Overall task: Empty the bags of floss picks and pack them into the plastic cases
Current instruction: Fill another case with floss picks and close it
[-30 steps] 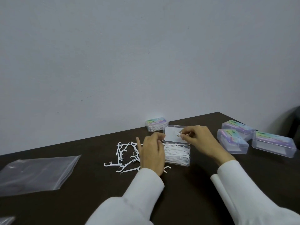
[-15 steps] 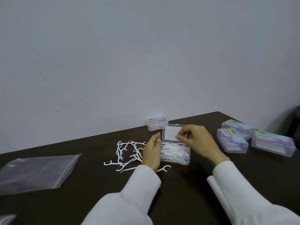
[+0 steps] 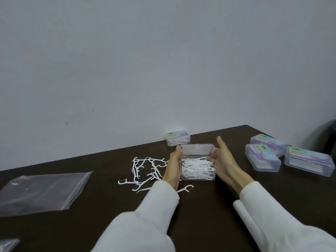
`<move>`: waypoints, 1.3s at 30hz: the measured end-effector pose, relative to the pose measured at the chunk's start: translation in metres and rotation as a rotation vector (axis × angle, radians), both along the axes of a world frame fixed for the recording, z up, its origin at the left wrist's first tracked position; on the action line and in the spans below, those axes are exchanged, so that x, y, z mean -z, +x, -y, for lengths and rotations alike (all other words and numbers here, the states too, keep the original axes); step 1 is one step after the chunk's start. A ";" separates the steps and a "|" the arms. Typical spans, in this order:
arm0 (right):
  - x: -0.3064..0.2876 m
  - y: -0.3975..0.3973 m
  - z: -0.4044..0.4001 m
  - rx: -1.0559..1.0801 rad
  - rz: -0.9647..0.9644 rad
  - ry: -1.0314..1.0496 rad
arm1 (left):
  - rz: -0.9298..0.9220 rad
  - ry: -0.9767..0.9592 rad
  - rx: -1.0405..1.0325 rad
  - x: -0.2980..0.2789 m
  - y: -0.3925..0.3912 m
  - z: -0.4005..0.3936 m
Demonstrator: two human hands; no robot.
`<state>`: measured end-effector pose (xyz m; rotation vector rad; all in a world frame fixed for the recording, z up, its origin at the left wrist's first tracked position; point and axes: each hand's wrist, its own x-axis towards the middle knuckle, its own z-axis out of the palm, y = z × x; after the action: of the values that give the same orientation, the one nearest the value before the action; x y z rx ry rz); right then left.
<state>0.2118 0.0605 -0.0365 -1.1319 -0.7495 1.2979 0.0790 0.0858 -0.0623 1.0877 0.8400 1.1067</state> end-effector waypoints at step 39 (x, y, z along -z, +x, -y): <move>0.006 0.056 0.011 -0.422 0.477 -0.013 | -0.418 0.044 -0.622 -0.008 -0.002 0.023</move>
<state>0.2676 0.0495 -0.0427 -1.3611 -1.3917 1.3882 0.0772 0.0630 -0.0544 1.1452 1.5627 1.4296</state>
